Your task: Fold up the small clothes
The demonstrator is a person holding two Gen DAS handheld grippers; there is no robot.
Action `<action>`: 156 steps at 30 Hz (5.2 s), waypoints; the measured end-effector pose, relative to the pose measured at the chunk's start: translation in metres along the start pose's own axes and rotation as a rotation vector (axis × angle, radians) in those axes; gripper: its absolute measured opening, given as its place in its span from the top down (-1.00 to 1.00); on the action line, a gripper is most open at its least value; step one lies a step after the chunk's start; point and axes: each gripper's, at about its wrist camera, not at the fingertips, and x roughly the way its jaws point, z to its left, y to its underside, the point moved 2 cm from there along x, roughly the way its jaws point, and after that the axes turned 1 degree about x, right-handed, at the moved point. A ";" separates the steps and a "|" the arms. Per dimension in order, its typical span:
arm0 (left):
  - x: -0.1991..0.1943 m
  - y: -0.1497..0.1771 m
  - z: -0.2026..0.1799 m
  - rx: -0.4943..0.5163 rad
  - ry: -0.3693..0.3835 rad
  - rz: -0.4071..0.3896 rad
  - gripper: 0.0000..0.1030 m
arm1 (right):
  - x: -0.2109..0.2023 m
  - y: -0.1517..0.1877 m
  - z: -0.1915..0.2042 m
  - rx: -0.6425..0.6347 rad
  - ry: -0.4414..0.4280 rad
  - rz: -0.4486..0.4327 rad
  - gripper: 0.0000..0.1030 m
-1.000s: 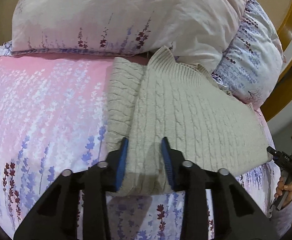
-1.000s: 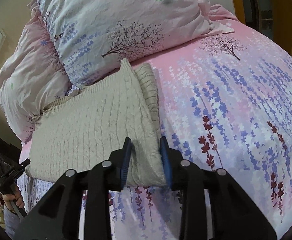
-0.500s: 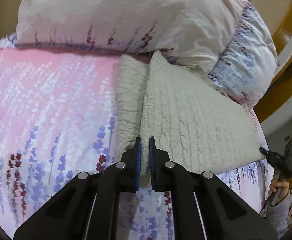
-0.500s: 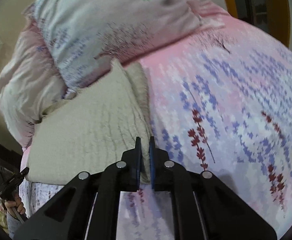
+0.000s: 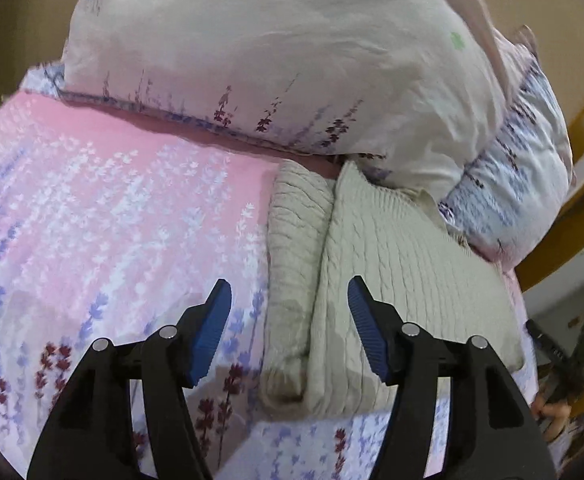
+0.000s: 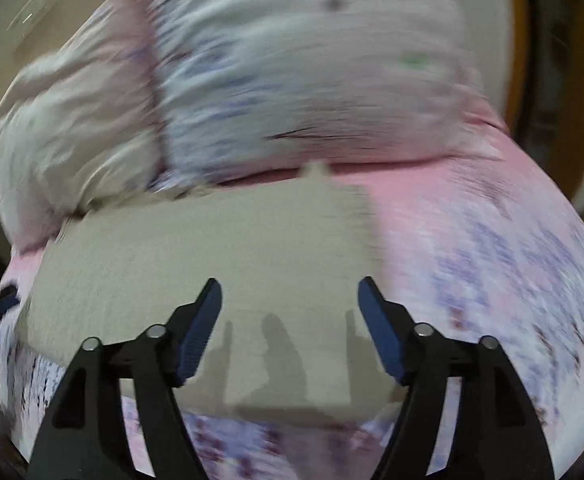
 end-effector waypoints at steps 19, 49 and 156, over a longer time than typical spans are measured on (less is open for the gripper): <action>0.044 -0.004 -0.028 -0.038 0.023 0.069 -0.28 | 0.065 0.006 0.092 -0.203 0.070 0.064 -0.76; 0.056 -0.006 -0.043 -0.134 0.094 0.099 0.17 | 0.073 0.008 0.093 -0.181 0.075 0.076 -0.88; 0.112 0.070 -0.250 0.162 0.314 0.236 0.05 | 0.047 -0.046 -0.102 0.326 -0.236 0.063 0.85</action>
